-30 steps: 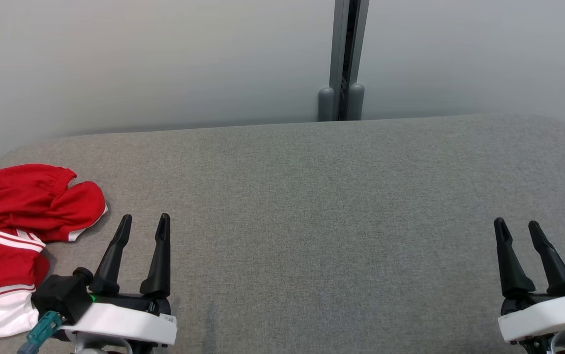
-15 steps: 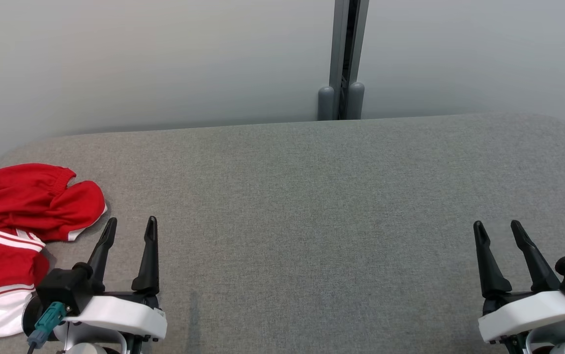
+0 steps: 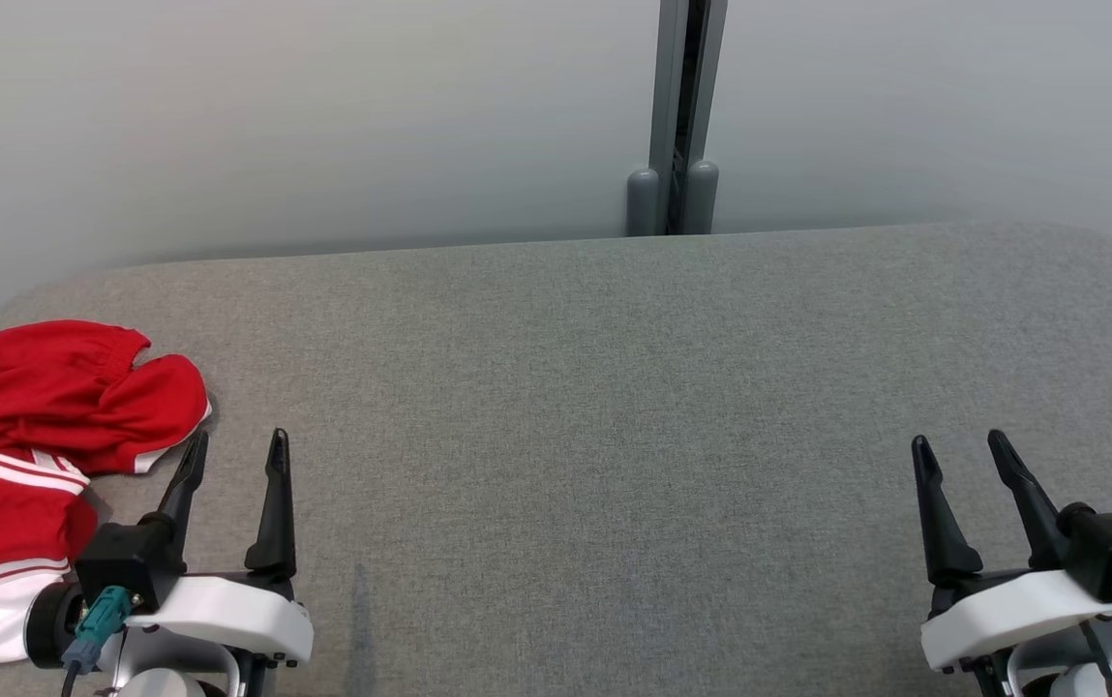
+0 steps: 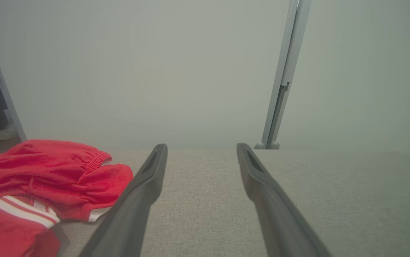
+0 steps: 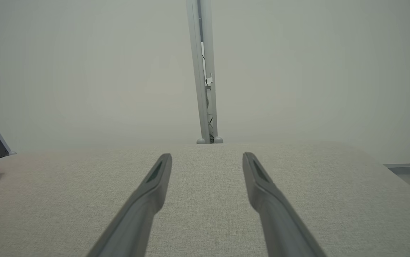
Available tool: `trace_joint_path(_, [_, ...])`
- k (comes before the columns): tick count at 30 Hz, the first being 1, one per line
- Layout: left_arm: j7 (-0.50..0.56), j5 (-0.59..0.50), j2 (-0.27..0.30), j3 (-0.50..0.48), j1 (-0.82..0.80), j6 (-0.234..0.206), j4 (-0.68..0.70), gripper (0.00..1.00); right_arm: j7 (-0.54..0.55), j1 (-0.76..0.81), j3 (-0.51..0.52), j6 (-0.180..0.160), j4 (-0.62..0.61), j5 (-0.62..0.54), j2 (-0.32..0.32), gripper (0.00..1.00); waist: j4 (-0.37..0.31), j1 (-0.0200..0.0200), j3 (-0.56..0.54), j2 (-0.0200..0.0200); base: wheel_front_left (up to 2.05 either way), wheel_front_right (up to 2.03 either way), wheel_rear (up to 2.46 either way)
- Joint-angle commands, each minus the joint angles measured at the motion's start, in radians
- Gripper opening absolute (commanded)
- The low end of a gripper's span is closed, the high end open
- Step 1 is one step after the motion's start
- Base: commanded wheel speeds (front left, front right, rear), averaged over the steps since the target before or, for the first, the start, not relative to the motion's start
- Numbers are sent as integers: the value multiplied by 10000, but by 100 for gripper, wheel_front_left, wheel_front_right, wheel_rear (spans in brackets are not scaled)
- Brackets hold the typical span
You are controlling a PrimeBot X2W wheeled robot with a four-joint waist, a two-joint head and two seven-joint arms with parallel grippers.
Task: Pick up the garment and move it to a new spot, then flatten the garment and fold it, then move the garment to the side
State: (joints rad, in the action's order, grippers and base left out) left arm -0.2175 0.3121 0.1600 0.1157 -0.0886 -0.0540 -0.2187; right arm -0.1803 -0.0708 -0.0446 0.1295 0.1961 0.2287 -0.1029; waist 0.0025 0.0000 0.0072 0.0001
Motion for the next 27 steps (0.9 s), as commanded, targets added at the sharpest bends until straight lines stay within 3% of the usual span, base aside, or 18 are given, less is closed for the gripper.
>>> trace_joint_path(1, [-39,-172,31,-44,-201,-57,-80,100,-146,-146,-27,17,53,-250,-38,100,4,0,1,-1,0,0,0])
trace_joint_path(27, [36,-1160,-15,-92,-694,-353,-1008,100,-867,-655,28,17,727,-1175,216,100,1,0,110,-1,0,0,0])
